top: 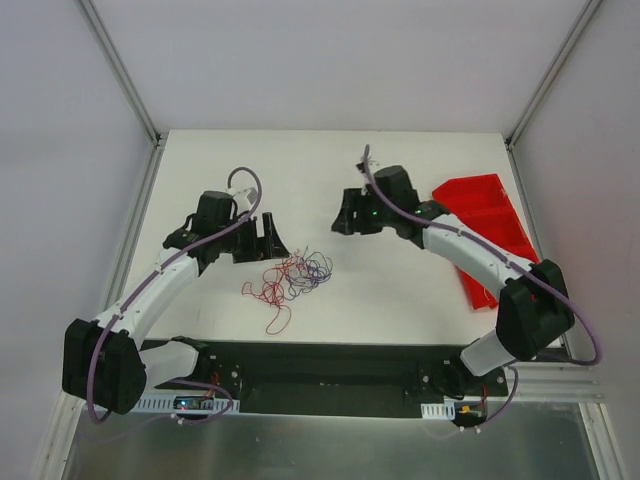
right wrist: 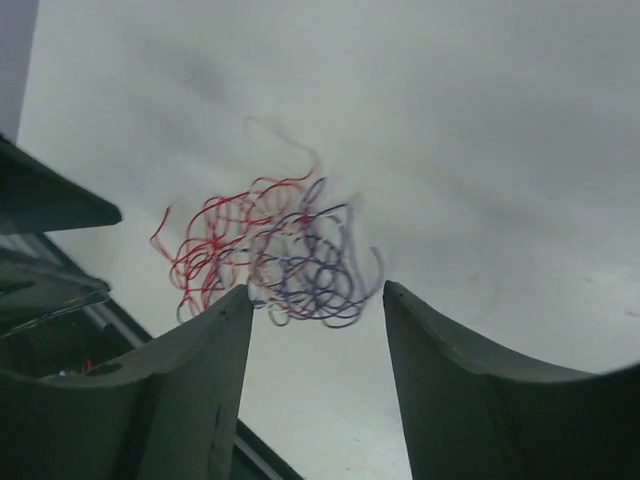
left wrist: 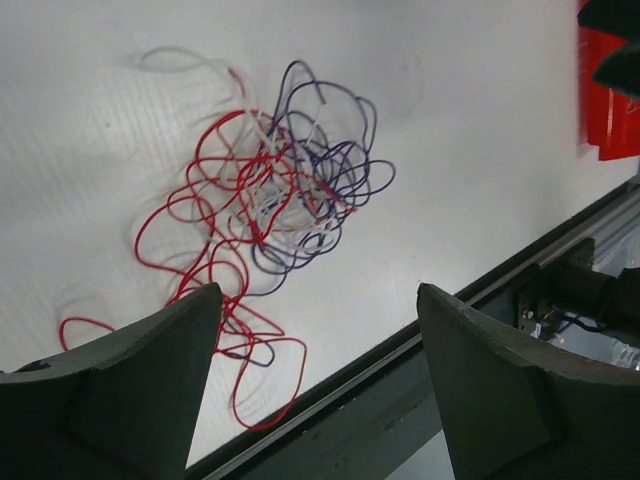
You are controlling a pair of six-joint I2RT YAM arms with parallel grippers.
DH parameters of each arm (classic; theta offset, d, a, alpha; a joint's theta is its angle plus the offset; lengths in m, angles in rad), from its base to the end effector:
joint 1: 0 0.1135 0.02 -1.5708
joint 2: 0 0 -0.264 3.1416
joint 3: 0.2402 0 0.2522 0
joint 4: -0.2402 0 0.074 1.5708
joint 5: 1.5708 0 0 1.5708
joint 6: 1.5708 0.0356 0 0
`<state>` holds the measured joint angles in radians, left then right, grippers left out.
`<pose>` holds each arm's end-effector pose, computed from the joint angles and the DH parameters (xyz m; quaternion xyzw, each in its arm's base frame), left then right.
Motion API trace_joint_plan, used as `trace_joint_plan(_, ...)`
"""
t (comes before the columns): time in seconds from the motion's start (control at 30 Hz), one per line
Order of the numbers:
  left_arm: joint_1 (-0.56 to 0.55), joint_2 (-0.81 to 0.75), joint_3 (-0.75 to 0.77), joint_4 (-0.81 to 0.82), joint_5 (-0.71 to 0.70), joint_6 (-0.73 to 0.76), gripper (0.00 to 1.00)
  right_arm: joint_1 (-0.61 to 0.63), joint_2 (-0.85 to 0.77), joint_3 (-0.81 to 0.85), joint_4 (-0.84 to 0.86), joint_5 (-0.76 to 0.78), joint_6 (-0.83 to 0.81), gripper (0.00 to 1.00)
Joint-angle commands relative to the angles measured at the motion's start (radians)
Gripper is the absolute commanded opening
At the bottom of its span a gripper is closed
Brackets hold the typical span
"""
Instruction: Untangle the cables
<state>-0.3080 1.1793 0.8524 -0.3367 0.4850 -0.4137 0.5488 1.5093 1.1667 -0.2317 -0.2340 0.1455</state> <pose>0.2367 -0.0927 0.2707 0.0590 0.8769 -0.3521 0.3218 0.2908 0.1875 0.2922 -0.2294 0.8436 0.2579 0.4114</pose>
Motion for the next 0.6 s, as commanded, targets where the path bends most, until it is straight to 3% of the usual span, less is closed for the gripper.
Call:
trace_joint_plan(0.0, -0.005, -0.090, -0.096, 0.022, -0.083, -0.111, 0.73, 0.163, 0.060, -0.028, 0.224, -0.120, 0.060, 0.55)
trace_joint_plan(0.07, -0.005, -0.105, -0.136, 0.027, -0.105, -0.119, 0.68, 0.229, 0.078, -0.045, 0.254, -0.096, 0.071, 0.50)
trace_joint_plan(0.17, -0.002, -0.121, -0.168, 0.018, -0.155, -0.106, 0.69, 0.292, 0.077, -0.129, 0.380, -0.145, 0.138, 0.49)
trace_joint_plan(0.23, -0.002, -0.121, -0.188, 0.016, -0.157, -0.109, 0.74, 0.350, 0.074, -0.203, 0.465, -0.182, 0.149, 0.55)
trace_joint_plan(0.3, -0.002, -0.109, -0.200, 0.016, -0.155, -0.114, 0.79, 0.404, 0.080, -0.231, 0.441, -0.180, 0.114, 0.57)
trace_joint_plan(0.43, -0.002, -0.084, -0.217, 0.011, -0.187, -0.115, 0.78, 0.441, 0.075, -0.327, 0.477, -0.140, 0.098, 0.65)
trace_joint_plan(0.57, -0.002, -0.075, -0.234, 0.027, -0.192, -0.119, 0.75, 0.459, 0.158, -0.328, 0.558, -0.182, 0.109, 0.63)
